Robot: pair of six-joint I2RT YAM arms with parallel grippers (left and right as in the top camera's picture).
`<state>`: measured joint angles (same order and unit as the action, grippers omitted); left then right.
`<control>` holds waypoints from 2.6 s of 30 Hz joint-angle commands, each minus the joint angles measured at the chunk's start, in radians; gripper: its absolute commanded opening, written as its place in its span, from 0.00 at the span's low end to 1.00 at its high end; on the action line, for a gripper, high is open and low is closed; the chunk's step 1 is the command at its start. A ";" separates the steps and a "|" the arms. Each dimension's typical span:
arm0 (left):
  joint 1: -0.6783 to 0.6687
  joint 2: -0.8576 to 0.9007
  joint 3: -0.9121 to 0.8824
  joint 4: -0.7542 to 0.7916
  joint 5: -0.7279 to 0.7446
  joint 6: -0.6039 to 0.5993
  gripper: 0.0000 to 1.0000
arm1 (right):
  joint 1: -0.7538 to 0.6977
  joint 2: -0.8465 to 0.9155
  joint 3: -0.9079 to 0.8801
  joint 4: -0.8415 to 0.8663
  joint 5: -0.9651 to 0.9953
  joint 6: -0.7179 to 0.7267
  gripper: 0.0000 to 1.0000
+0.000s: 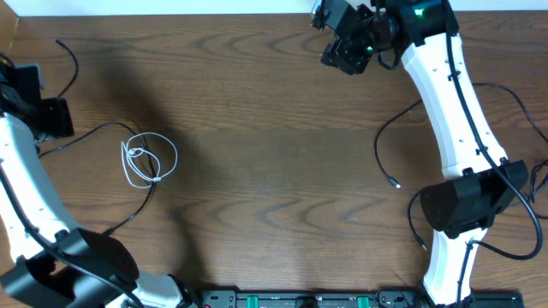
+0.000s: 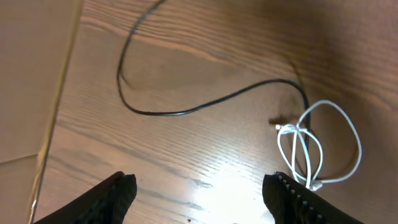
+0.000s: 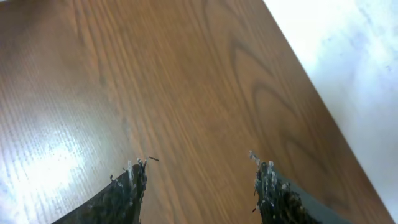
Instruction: Untangle cables
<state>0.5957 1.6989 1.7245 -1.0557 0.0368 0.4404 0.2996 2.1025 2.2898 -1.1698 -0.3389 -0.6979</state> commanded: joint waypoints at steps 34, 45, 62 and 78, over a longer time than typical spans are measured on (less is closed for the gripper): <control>0.028 0.194 -0.042 0.058 -0.055 0.389 0.75 | 0.002 -0.042 0.020 0.014 -0.003 0.024 0.63; 0.043 0.323 -0.042 0.089 -0.129 0.524 0.77 | 0.003 -0.042 0.020 0.043 -0.011 0.073 0.66; 0.043 0.342 -0.042 0.167 -0.179 0.667 0.64 | 0.017 -0.042 0.020 0.059 -0.011 0.077 0.72; 0.043 0.342 -0.042 0.179 -0.191 0.850 0.67 | 0.024 -0.042 0.020 0.108 -0.015 0.099 0.75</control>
<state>0.6338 2.0476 1.6722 -0.8745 -0.1417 1.2407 0.3099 2.0968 2.2898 -1.0641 -0.3416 -0.6201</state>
